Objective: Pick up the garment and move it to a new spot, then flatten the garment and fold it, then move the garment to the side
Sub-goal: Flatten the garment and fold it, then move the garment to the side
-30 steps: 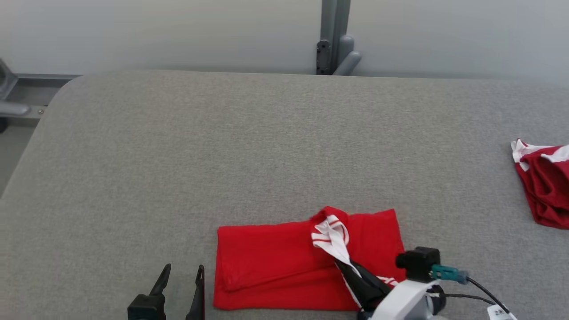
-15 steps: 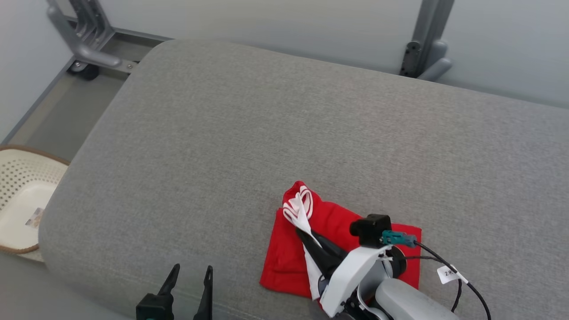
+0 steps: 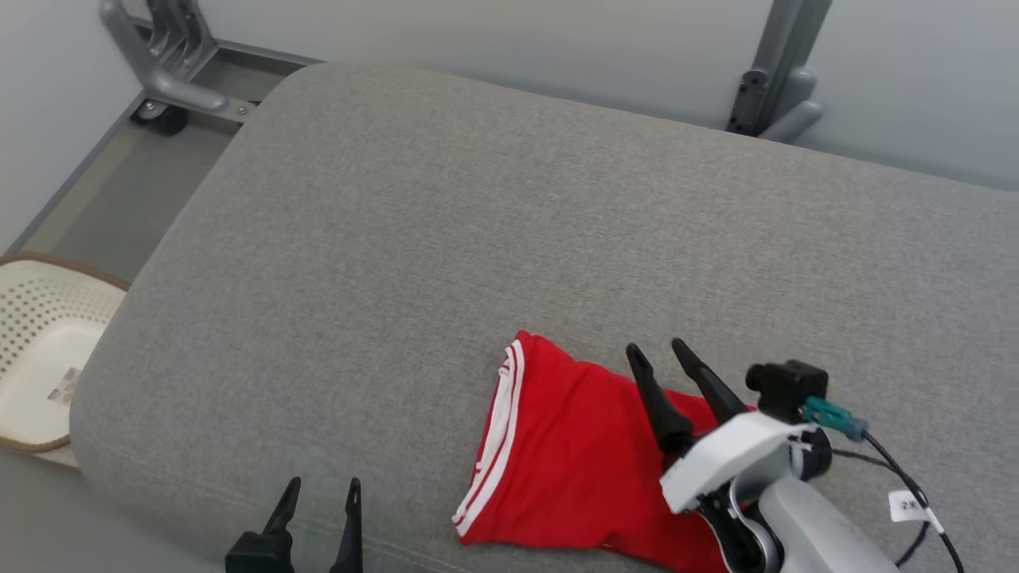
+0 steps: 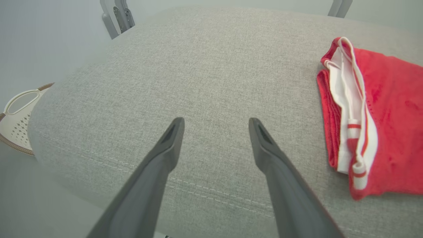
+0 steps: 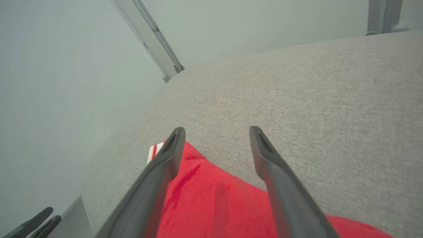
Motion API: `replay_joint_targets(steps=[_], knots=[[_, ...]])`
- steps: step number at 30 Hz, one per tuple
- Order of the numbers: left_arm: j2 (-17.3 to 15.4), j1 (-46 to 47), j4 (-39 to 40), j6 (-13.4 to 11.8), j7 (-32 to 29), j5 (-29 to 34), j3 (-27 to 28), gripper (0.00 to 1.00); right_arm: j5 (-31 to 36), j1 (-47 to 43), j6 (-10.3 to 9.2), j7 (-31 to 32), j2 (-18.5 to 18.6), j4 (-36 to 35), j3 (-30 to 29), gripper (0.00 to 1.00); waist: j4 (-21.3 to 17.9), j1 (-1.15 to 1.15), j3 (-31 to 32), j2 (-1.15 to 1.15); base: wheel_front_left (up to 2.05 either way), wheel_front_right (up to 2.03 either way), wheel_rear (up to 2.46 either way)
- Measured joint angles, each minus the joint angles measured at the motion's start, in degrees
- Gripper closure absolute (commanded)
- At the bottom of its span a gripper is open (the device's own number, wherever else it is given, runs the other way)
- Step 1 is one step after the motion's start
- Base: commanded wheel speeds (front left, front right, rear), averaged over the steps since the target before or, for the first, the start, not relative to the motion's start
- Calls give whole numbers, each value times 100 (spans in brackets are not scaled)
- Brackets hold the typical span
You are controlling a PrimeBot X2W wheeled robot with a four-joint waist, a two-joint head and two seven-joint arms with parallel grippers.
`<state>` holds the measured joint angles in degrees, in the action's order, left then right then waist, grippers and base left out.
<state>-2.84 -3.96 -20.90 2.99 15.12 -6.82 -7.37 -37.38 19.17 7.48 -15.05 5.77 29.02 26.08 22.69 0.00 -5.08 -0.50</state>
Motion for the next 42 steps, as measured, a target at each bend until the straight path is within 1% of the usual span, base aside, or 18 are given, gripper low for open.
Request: replay_joint_targets(steps=[6, 10, 12, 16, 18, 24, 25, 26, 29, 34, 38, 42], knots=[[1, -5, 15, 12, 0, 46, 64, 0, 414, -854, 0, 0, -9, -267, -890, 0, -387, 0, 138, 0, 0, 0, 0], [0, -17, 19, 29, 0, 70, 101, 0, 581, -1283, 0, 0, -4, -271, -1132, 0, -608, 0, 217, 0, 0, 0, 0], [1, -18, 20, 35, 0, 76, 100, 0, 582, -1400, 0, -1, -18, -233, -1116, 0, -695, 0, 244, 0, 0, 0, 0], [1, -15, 21, 52, 0, 75, 78, 0, 509, -1509, 0, 0, -46, -120, -884, 0, -780, 0, 256, 0, 0, 0, 0], [1, -11, 20, 53, 0, 64, 33, 0, 350, -1502, 1, 0, -75, 34, -645, 0, -745, 0, 237, 0, 0, 0, 0], [1, -9, 14, 54, 0, 58, 38, 0, 116, -1239, 1, 9, -93, 464, -335, 1, -609, 0, 201, 0, 0, 0, 0], [0, -9, 12, 54, 0, 59, 38, 0, 113, -1193, 1, 10, -96, 527, -279, 60, -589, 0, 198, 0, 0, 0, 0], [1, -10, 11, 54, 0, 59, 36, 0, 93, -1150, 1, 10, -97, 583, -241, 100, -572, 0, 196, 0, 0, 0, 0], [1, -12, 11, 54, 0, 59, 46, 0, 108, -1026, 1, 8, -57, 698, -171, 100, -561, 0, 209, 0, 0, 0, 0], [-1, -16, 63, 62, -1, 88, 29, 0, 313, -915, 4, 7, 62, 698, -385, 100, -713, 0, 254, 0, 0, 0, 0], [0, -13, 211, 87, 0, 91, -2, 0, 575, -826, 4, 5, 181, 588, -656, 100, -978, 0, 286, 0, 0, 0, 0], [0, 10, 307, 103, 0, 67, -80, 0, 757, -808, 4, 4, 219, 528, -844, 100, -1369, 0, 311, 0, 0, 0, 0]])
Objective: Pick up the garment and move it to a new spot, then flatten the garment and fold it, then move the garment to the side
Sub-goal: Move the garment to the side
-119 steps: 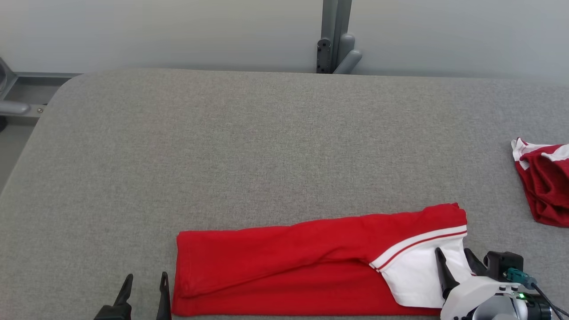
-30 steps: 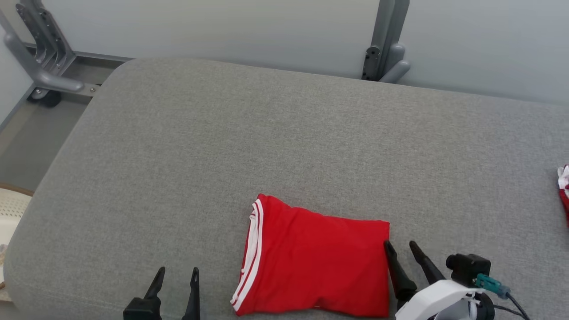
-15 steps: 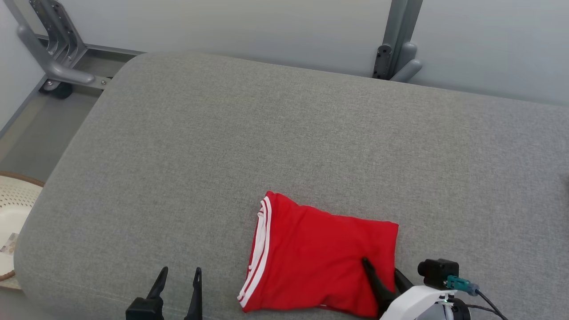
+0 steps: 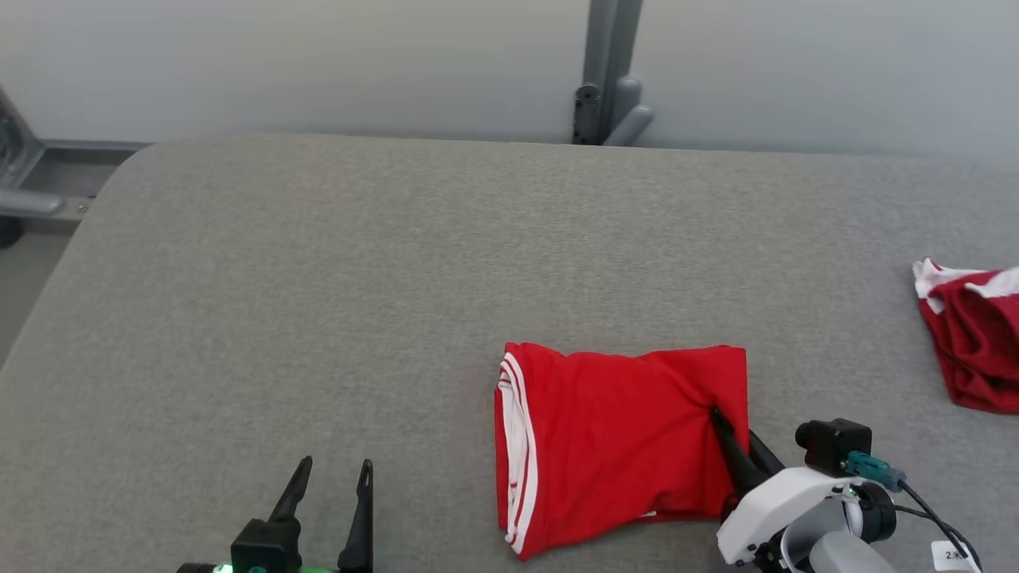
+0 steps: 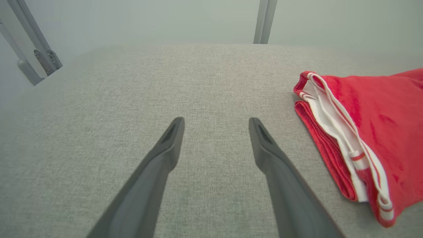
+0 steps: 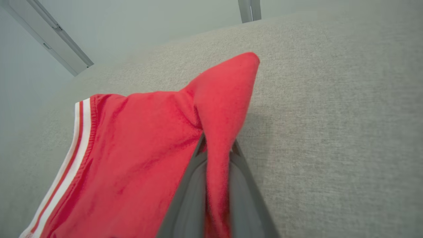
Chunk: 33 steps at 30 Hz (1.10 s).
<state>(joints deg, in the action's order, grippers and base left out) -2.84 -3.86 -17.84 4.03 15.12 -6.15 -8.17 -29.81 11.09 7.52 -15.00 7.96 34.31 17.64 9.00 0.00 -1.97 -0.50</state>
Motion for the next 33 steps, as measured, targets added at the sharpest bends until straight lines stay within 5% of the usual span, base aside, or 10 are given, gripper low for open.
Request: replay_joint_targets(steps=[22, 33], knots=[[9, 636, -9, 54, 0, 143, -126, 0, -137, 64, -1, -3, -154, -387, 236, 100, -3419, 0, -174, 0, 0, 0, 0], [11, 743, -136, 130, 0, 277, -152, 0, -136, 478, -1, -3, -99, -582, 374, 100, -3818, 0, -575, 0, 0, 0, 0]])
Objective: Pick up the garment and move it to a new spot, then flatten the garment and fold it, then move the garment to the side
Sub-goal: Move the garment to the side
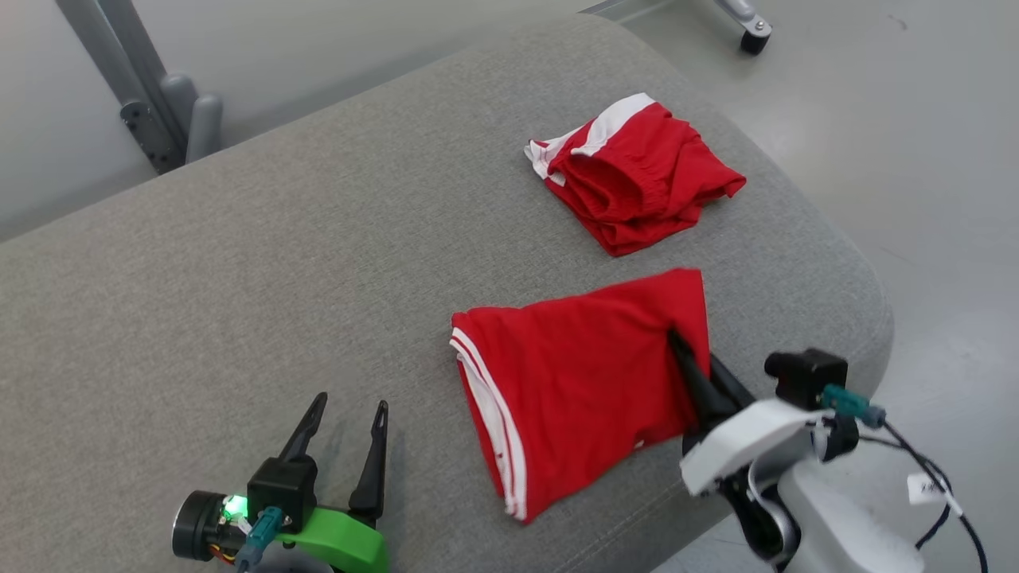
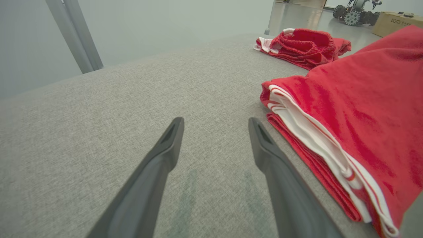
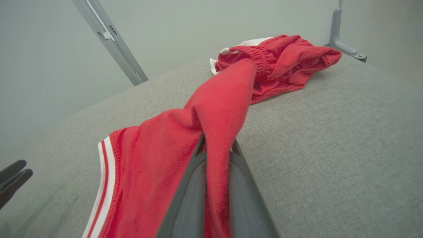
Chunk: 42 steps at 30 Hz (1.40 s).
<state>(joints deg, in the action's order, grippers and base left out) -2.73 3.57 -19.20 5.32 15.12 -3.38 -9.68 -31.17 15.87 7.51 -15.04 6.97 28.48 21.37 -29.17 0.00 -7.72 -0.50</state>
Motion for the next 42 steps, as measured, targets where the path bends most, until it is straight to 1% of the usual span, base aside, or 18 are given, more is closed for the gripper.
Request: replay_joint_targets(steps=[5, 8, 11, 15, 21, 22, 23, 25, 27, 29, 31, 33, 35, 42], knots=[[-7, 49, -97, 18, 0, 86, 45, 0, 1, 931, 0, -1, 144, -55, 19, 100, 263, 0, -169, 0, 0, 0, 0], [-11, 59, -151, 19, 0, 101, 77, 0, 81, 1556, 0, 0, 248, 100, -13, 100, 472, 0, -288, 0, 0, 0, 0], [-11, 93, -176, 19, 0, 145, 90, 0, 213, 2139, 0, 0, 387, 342, -244, 100, 665, 0, -402, 0, 0, 0, 0], [-11, 190, -182, 20, 0, 158, 92, 0, 431, 2658, 0, -1, 684, 968, -731, 100, 899, 0, -547, 0, 0, 0, 0], [-11, 324, -159, 20, 0, 199, 89, 0, 982, 3140, 0, 0, 1192, 2054, -1463, 100, 1198, 0, -765, 0, 0, 0, 0], [-16, 337, -157, 20, 0, 200, 89, 0, 1136, 3204, 0, 0, 1269, 2172, -1618, 41, 1241, 0, -805, 0, 0, 0, 0], [-23, 356, -155, 20, 0, 205, 93, 0, 1289, 3271, 0, 0, 1338, 2259, -1791, 0, 1278, 0, -845, 0, 0, 0, 0], [-42, 407, -155, 19, 0, 243, 109, 0, 1621, 3390, 0, -1, 1426, 2363, -2197, 0, 1351, 0, -922, 0, 0, 0, 0], [-55, 426, -154, 16, 0, 246, 126, 0, 1942, 3422, 0, -1, 1403, 2296, -2642, 0, 1421, 0, -985, 0, 0, 0, 0], [-60, 439, -153, 7, 0, 250, 142, 0, 2208, 3406, 0, -1, 1268, 2071, -3055, 0, 1489, 0, -1027, 0, 0, 0, 0], [-63, 443, -144, -20, 0, 250, 168, 0, 2448, 3340, 0, -1, 1074, 1713, -3241, 0, 1547, 0, -1047, 0, 0, 0, 0], [-63, 442, -145, -44, 0, 248, 193, 0, 2525, 3147, 0, -2, 797, 1359, -3171, 0, 1590, 0, -1029, 0, 0, 0, 0], [-63, 437, -132, -87, 0, 238, 230, 0, 2519, 2872, 1, -1, 550, 1023, -2918, 0, 1611, 0, -973, 0, 0, 0, 0], [-45, 355, -122, -166, 0, 135, 294, 0, 2087, 1806, 1, -2, 191, -12, -1731, 0, 1713, 0, -687, 0, 0, 0, 0]])
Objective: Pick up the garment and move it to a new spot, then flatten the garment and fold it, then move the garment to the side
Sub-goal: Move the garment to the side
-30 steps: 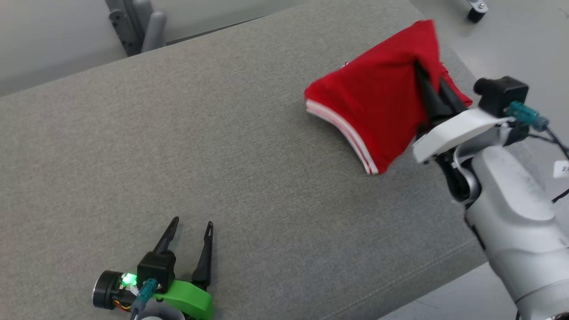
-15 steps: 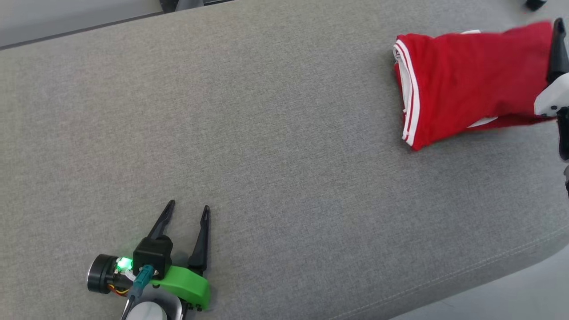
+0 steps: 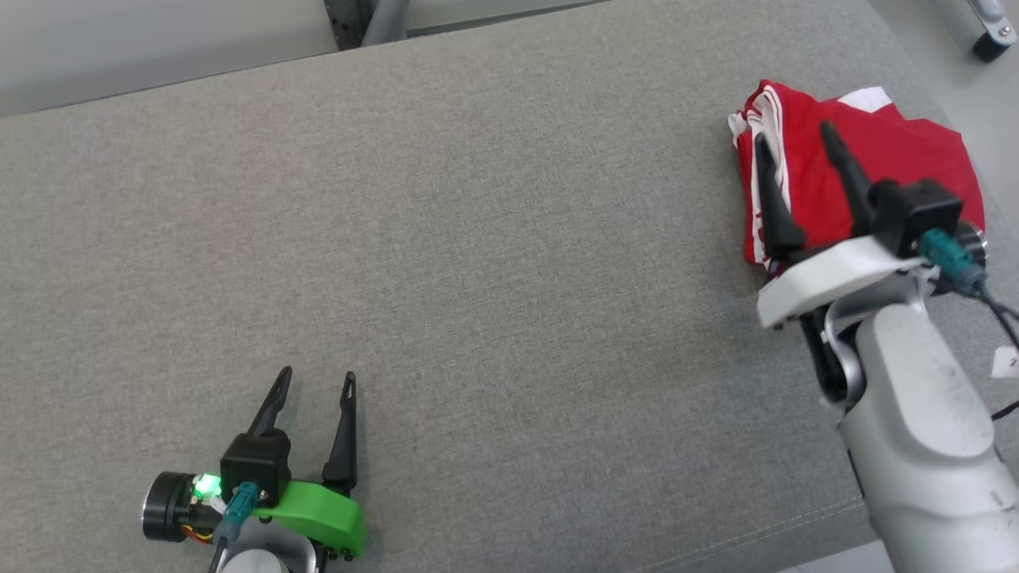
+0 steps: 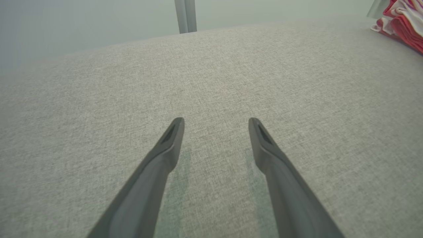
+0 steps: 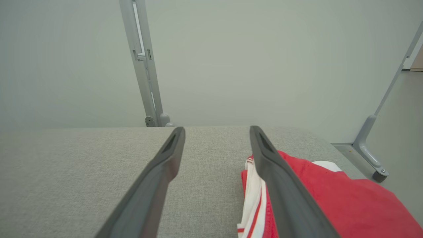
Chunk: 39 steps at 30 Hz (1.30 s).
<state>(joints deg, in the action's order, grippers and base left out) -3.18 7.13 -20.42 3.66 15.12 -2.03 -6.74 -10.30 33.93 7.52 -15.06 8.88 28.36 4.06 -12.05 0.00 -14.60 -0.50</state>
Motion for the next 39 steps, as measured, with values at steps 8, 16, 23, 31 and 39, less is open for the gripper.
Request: replay_joint_targets(steps=[8, 16, 23, 31, 39], knots=[[23, -229, 114, -100, 0, -136, 119, 0, -271, -1234, -1, 1, -159, -482, 697, 0, 288, 0, 343, 0, 0, 0, 0], [25, -513, 145, -138, 0, -199, 288, 0, -142, -2082, -1, 1, -356, -472, 505, 0, 695, 0, 672, 0, 0, 0, 0], [31, -836, 140, -159, 0, -265, 342, 0, 225, -2510, -1, 0, -547, -476, 185, 0, 982, 0, 1110, 0, 0, 0, 0], [32, -989, 152, -138, 0, -282, 456, 0, 654, -2936, -1, 1, -594, -682, -80, 0, 1140, 0, 1464, 0, 0, 0, 0], [32, -1029, 160, -129, 0, -454, 486, 0, 654, -3137, -1, 0, -600, -775, -5, 0, 1095, 0, 1594, 0, 0, 0, 0]])
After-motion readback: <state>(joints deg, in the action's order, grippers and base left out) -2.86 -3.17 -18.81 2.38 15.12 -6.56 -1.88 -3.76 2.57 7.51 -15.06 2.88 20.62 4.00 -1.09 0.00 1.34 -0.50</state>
